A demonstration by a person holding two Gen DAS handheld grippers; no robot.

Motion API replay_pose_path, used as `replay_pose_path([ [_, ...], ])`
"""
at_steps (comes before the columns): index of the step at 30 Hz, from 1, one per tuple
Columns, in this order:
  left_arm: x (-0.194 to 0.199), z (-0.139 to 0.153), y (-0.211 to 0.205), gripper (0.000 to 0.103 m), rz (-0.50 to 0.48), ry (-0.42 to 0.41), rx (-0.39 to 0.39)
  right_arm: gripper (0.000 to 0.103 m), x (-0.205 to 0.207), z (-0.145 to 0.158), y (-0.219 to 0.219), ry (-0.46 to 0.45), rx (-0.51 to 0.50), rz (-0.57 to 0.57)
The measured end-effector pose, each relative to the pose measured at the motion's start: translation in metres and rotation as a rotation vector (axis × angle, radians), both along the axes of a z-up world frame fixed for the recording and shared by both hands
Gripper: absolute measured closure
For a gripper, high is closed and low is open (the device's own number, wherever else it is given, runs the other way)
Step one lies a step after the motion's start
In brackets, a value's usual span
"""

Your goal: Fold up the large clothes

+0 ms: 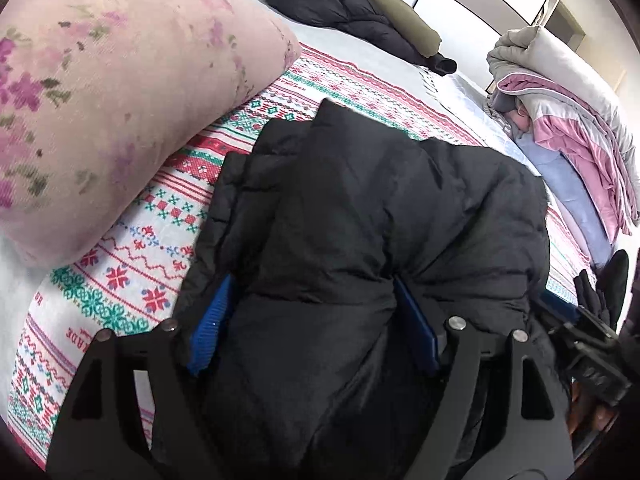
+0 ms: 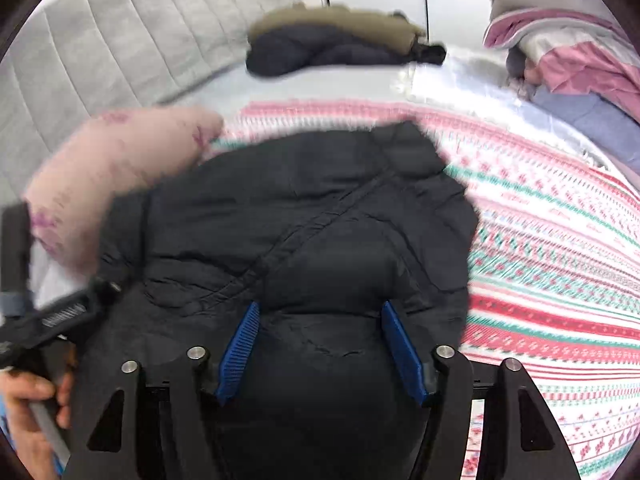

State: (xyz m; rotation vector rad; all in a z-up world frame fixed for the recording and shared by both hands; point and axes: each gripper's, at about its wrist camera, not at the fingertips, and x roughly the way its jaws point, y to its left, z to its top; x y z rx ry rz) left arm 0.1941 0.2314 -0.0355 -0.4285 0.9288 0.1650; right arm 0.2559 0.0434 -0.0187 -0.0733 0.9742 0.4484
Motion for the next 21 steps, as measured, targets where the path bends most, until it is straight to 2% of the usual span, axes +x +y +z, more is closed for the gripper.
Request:
replay_pose_path([
  [6,0.002,-0.005,0.000,0.023,0.006,0.001,0.018,0.035,0.008,-0.019,0.006,0.033,-0.020,-0.013],
  [10,-0.005,0.003,0.002,0.023,-0.018,0.000,0.010,0.032,-0.016,0.002,-0.003,-0.045,-0.064,-0.026],
  [12,-0.014,0.011,0.004,0.023,-0.026,0.007,0.022,0.022,-0.036,0.015,-0.024,-0.043,0.013,-0.042],
  [13,-0.022,0.019,0.004,0.023,-0.043,0.005,0.046,0.019,-0.051,0.021,-0.043,-0.024,0.087,-0.054],
  [15,-0.038,0.030,0.005,0.023,-0.065,-0.007,0.095,0.017,-0.070,0.020,-0.070,0.022,0.165,-0.073],
  [18,-0.059,0.039,0.011,0.022,-0.070,-0.012,0.144,0.017,-0.093,0.002,-0.104,0.090,0.238,-0.104],
  [21,-0.079,0.042,0.028,0.021,-0.020,0.016,0.105,0.017,-0.107,-0.022,-0.129,0.161,0.362,-0.144],
])
